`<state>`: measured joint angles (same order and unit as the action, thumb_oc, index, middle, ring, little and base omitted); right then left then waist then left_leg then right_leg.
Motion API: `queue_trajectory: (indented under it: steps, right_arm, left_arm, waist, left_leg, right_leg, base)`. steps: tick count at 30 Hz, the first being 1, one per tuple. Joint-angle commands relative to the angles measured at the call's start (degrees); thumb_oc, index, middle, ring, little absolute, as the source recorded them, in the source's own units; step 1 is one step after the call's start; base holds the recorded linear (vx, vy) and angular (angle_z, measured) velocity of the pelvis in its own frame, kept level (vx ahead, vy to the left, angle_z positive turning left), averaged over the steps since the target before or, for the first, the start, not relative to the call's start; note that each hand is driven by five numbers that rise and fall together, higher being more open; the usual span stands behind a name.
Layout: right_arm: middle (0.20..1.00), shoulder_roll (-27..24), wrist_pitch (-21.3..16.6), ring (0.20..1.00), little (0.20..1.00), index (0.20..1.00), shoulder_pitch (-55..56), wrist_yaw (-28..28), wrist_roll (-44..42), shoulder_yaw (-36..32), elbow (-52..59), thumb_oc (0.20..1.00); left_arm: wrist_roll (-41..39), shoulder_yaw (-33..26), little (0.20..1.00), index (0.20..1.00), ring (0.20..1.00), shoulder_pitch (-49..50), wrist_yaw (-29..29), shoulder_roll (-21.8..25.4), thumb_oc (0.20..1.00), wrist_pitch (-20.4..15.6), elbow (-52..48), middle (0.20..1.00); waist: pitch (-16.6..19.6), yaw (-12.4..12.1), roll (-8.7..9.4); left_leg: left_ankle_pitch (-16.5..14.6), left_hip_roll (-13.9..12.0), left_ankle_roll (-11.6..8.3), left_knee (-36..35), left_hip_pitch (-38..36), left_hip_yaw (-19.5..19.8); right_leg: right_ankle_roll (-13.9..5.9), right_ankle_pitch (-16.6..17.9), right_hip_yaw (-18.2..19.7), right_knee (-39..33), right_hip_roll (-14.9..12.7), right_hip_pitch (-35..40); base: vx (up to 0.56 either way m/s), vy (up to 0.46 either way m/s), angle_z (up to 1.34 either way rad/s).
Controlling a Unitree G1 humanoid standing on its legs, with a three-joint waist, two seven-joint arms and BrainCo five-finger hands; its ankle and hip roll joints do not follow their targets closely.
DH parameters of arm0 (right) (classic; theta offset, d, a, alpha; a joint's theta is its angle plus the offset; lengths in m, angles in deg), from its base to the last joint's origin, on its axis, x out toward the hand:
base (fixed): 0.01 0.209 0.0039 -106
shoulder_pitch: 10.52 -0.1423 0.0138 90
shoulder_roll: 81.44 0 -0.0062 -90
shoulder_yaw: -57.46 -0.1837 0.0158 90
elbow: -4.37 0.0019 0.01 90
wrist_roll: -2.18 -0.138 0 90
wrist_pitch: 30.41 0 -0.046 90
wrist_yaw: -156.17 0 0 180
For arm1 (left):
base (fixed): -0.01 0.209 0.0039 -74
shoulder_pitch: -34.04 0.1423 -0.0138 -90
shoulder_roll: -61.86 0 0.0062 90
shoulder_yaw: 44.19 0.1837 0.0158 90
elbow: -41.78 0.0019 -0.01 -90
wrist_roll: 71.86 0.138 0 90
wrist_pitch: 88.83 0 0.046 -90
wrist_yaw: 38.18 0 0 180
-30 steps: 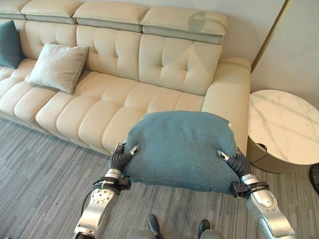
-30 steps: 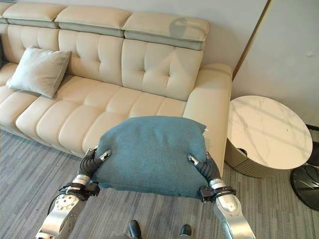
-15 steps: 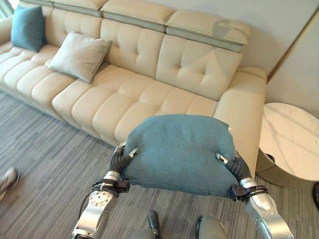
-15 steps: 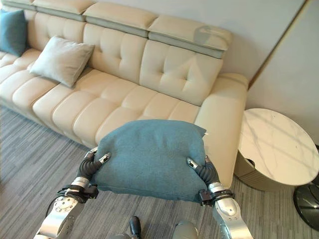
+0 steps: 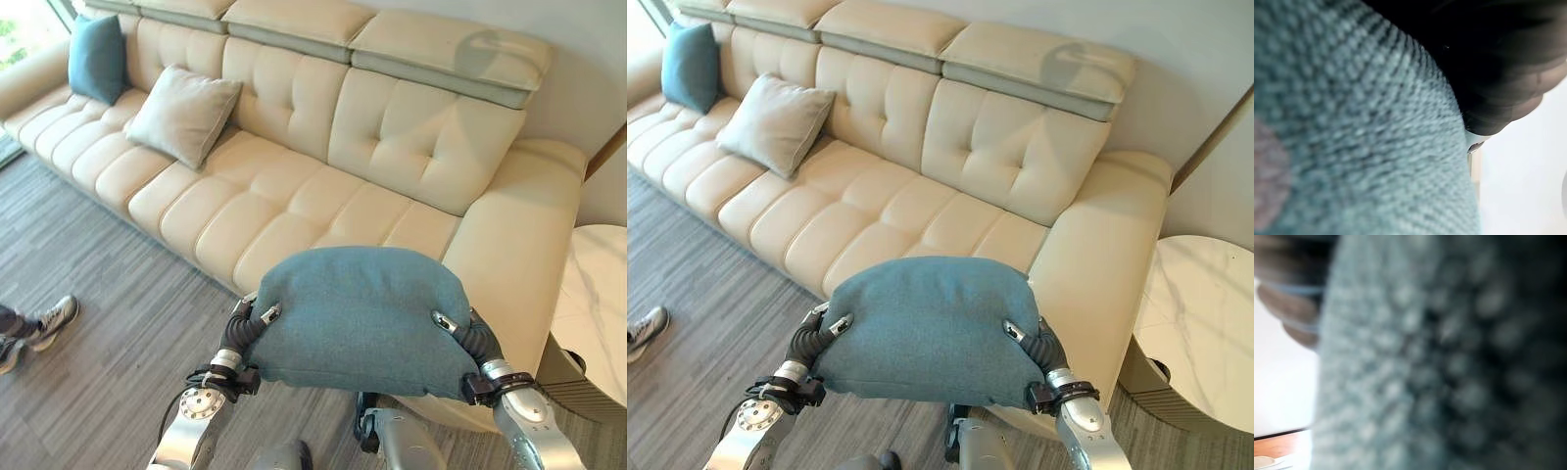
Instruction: Pick up all the scattered cushions and arrange them neatly on the sofa.
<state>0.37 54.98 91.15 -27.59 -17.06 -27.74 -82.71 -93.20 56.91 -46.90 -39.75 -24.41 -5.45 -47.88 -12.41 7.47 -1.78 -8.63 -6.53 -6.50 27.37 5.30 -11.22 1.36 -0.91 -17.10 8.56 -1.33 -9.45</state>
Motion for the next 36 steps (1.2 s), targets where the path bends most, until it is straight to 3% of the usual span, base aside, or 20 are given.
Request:
queue_trajectory:
  steps: [1,2,3,4,5,6,7,8,9,12,18,22,23,25,26,27,28,30,31,36]
  right_arm:
    - [0.2,1.0,-6.3,0.2,0.2,0.2,-5.0,0.1,-1.7,-1.7,6.3,0.2]
    - [0.2,1.0,-6.2,0.2,0.2,0.2,-5.0,0.3,-1.5,-1.8,6.3,0.2]
    - [0.2,1.2,-6.2,0.2,0.2,0.2,-4.7,0.7,-1.0,-2.1,6.0,0.2]
    - [0.2,1.2,-6.2,0.2,0.2,0.2,-4.7,0.7,-1.0,-2.1,6.0,0.2]
    - [0.2,1.2,-6.0,0.2,0.2,0.2,-4.6,1.1,0.1,-1.7,5.7,0.2]
    - [0.2,1.0,-6.0,0.2,0.2,0.2,-4.7,1.3,0.7,-1.5,5.4,0.2]
    - [0.2,1.0,-6.0,0.2,0.2,0.2,-4.7,1.3,0.7,-1.6,5.4,0.2]
    - [0.2,0.8,-5.9,0.2,0.2,0.2,-4.9,1.5,1.7,-1.2,4.7,0.2]
    - [0.2,0.6,-5.8,0.2,0.2,0.2,-4.9,1.6,2.3,-1.1,4.4,0.2]
    - [0.2,0.4,-5.7,0.2,0.2,0.2,-4.6,1.0,3.8,-1.2,4.0,0.2]
    - [0.2,2.0,-4.5,0.2,0.2,0.2,-6.4,1.1,6.3,-0.8,3.2,0.2]
    - [0.2,4.8,-5.2,0.2,0.2,0.2,-11.2,1.9,6.1,2.2,2.8,0.2]
    - [0.2,5.5,-5.6,0.2,0.2,0.2,-12.4,2.1,5.3,3.0,2.3,0.2]
    - [0.2,5.6,-5.8,0.2,0.2,0.2,-13.0,2.2,5.1,3.2,2.2,0.2]
    - [0.2,6.2,-6.4,0.2,0.2,0.2,-14.4,3.1,4.3,4.0,1.7,0.2]
    - [0.2,6.2,-6.9,0.2,0.2,0.2,-15.1,3.6,4.3,4.3,1.9,0.2]
    - [0.2,6.2,-6.9,0.2,0.2,0.2,-15.2,3.6,4.3,4.3,1.8,0.2]
    - [0.2,6.0,-7.4,0.2,0.2,0.2,-17.1,5.1,5.1,4.8,1.4,0.2]
    - [0.2,5.9,-8.2,0.2,0.2,0.2,-20.5,6.9,6.3,6.6,1.5,0.2]
    - [0.2,7.0,-10.2,0.2,0.2,0.2,-34.1,12.9,9.6,11.4,1.1,0.2]
  left_arm:
    - [0.2,-1.0,0.2,0.2,0.2,-4.9,2.0,-0.2,0.2,-5.3,-5.7,0.2]
    - [0.4,-1.0,0.2,0.2,0.2,-5.0,2.0,0.0,0.2,-5.2,-5.9,0.2]
    - [0.8,-1.3,0.2,0.2,0.2,-4.8,1.8,-0.1,0.2,-5.1,-6.0,0.2]
    - [0.8,-1.3,0.2,0.2,0.2,-4.8,1.8,-0.1,0.2,-5.1,-6.0,0.2]
    - [1.3,-2.1,0.2,0.2,0.2,-4.1,0.9,-0.1,0.2,-5.3,-6.7,0.2]
    - [1.2,-2.1,0.2,0.2,0.2,-4.1,0.4,-0.3,0.2,-5.4,-6.8,0.2]
    - [1.2,-2.1,0.2,0.2,0.2,-4.1,0.4,-0.3,0.2,-5.4,-6.8,0.2]
    - [1.0,-2.0,0.2,0.2,0.2,-4.3,-0.6,-0.8,0.2,-5.9,-6.9,0.2]
    - [0.9,-1.9,0.2,0.2,0.2,-4.5,-0.7,-0.8,0.2,-6.0,-6.9,0.2]
    - [0.7,-1.6,0.2,0.2,0.2,-4.7,-0.2,-1.0,0.2,-6.0,-6.7,0.2]
    - [1.4,-2.1,0.2,0.2,0.2,-5.2,-0.2,1.0,0.2,-5.6,-6.3,0.2]
    - [2.6,-4.3,0.2,0.2,0.2,-5.9,-2.2,2.9,0.2,-6.1,-5.8,0.2]
    - [2.9,-5.1,0.2,0.2,0.2,-5.5,-2.8,3.0,0.2,-6.4,-5.4,0.2]
    - [2.9,-5.5,0.2,0.2,0.2,-5.4,-3.0,2.8,0.2,-6.6,-5.1,0.2]
    - [3.2,-6.6,0.2,0.2,0.2,-5.7,-4.0,2.8,0.2,-7.1,-4.4,0.2]
    - [3.4,-6.7,0.2,0.2,0.2,-6.0,-4.5,2.7,0.2,-7.3,-4.2,0.2]
    - [3.4,-6.7,0.2,0.2,0.2,-6.1,-4.5,2.7,0.2,-7.3,-4.2,0.2]
    - [3.8,-6.4,0.2,0.2,0.2,-7.9,-6.1,2.2,0.2,-7.7,-3.3,0.2]
    - [4.8,-7.0,0.2,0.2,0.2,-9.6,-7.9,2.9,0.2,-8.6,-3.0,0.2]
    - [7.6,-5.1,0.2,0.2,0.2,-20.0,-14.5,4.3,0.2,-11.5,-1.2,0.2]
  waist:
    - [2.8,1.1,2.94]
    - [2.6,0.7,3.34]
    - [2.3,0.2,3.77]
    - [2.4,0.2,3.89]
    - [2.0,-1.3,3.65]
    - [1.8,-1.8,3.54]
    - [1.9,-1.7,3.53]
    - [2.2,-2.1,3.36]
    - [2.3,-2.2,3.27]
    - [3.1,-2.0,2.34]
    - [4.3,-2.2,2.77]
    - [2.8,-3.9,2.7]
    - [2.7,-4.1,2.72]
    - [2.5,-4.0,2.66]
    - [2.5,-5.0,2.89]
    - [2.5,-5.1,2.85]
    - [2.5,-5.0,2.85]
    - [2.6,-4.7,2.1]
    - [2.4,-6.3,1.66]
    - [3.0,-7.2,-0.32]
  left_leg:
    - [0.9,3.2,2.63,-8.4,-3.5,-3.8]
    - [0.7,3.1,2.78,-10.0,-2.0,-3.3]
    - [3.4,2.2,2.03,-14.0,0.7,-1.6]
    - [3.8,2.3,2.08,-14.4,0.8,-1.6]
    - [8.3,1.7,0.78,-19.9,2.8,4.3]
    - [9.4,1.4,0.24,-21.2,3.1,7.4]
    - [9.7,1.4,0.24,-21.4,3.2,7.4]
    - [11.8,0.2,-1.02,-23.5,4.2,11.3]
    - [12.1,-0.1,-1.29,-23.8,4.2,12.1]
    - [11.4,-1.2,-1.49,-26.6,1.1,10.3]
    - [8.5,1.6,2.14,-26.1,-2.4,4.4]
    - [7.2,2.4,3.95,-26.6,-3.5,-0.3]
    - [7.2,3.6,4.33,-27.8,-4.5,-0.9]
    - [7.1,4.3,4.53,-28.0,-4.8,-0.9]
    - [6.9,5.7,4.67,-28.4,-4.5,-1.1]
    - [7.0,6.0,4.63,-28.4,-4.1,-1.2]
    - [7.0,6.0,4.64,-28.4,-4.1,-1.1]
    - [7.4,6.5,4.89,-29.6,-2.8,-0.3]
    - [7.4,6.7,4.91,-29.9,-1.8,-0.9]
    - [10.0,7.0,4.7,-32.4,2.6,0.4]
  right_leg:
    - [-5.74,-0.4,2.9,-6.9,-3.1,6.0]
    - [-5.94,-0.7,4.0,-7.3,-3.3,6.8]
    - [-6.17,-1.1,6.0,-8.0,-3.3,8.6]
    - [-6.16,-1.0,6.0,-8.1,-3.4,8.4]
    - [-6.24,-1.9,9.8,-7.8,-2.6,9.8]
    - [-6.11,-2.5,11.5,-7.3,-2.2,10.4]
    - [-6.1,-2.4,11.5,-7.4,-2.2,10.2]
    - [-6.19,-3.2,14.9,-6.5,-2.2,10.9]
    - [-6.35,-3.7,16.1,-6.0,-2.3,11.2]
    - [-7.04,-4.5,17.7,-5.5,-2.4,11.5]
    - [-10.81,-2.2,21.6,-3.6,-6.8,10.3]
    - [-11.54,-0.3,16.6,2.9,-8.0,4.2]
    - [-10.81,-0.4,14.7,2.1,-5.4,2.2]
    - [-10.16,-0.4,13.8,0.9,-3.8,1.2]
    - [-8.99,-0.6,10.1,-3.5,-3.8,2.2]
    - [-8.81,-0.3,9.2,-4.8,-4.2,2.7]
    - [-8.82,-0.2,9.1,-5.0,-4.2,2.7]
    - [-8.18,-0.2,13.1,-5.0,-2.2,1.2]
    - [-8.6,0.6,10.9,-5.6,-3.2,0.6]
    - [-8.0,1.9,9.8,-8.4,-3.0,-2.6]
  base:
    - [0.18,0.049,-0.46]
    - [0.35,0.098,-0.39]
    - [0.22,0.077,-0.51]
    - [0.36,0.143,-0.82]
    - [0.29,0.139,-0.89]
    - [0.29,0.139,-0.77]
    - [0.3,0.188,-1.22]
    - [0.3,0.218,-1.61]
    - [0.3,0.218,-1.77]
    - [0.24,0.256,-0.98]
    - [0.18,0.329,-0.66]
    - [-0.01,0.216,-0.8]
    - [0.03,0.161,-0.76]
    - [0.06,0.118,-0.21]
    - [0.06,0.111,0.02]
    - [0.03,0.066,0.11]
    - [-0.02,0.003,0.15]
    - [-0.06,0.018,0.27]
    - [-0.06,0.035,0.38]
    - [-0.03,0.004,0.1]
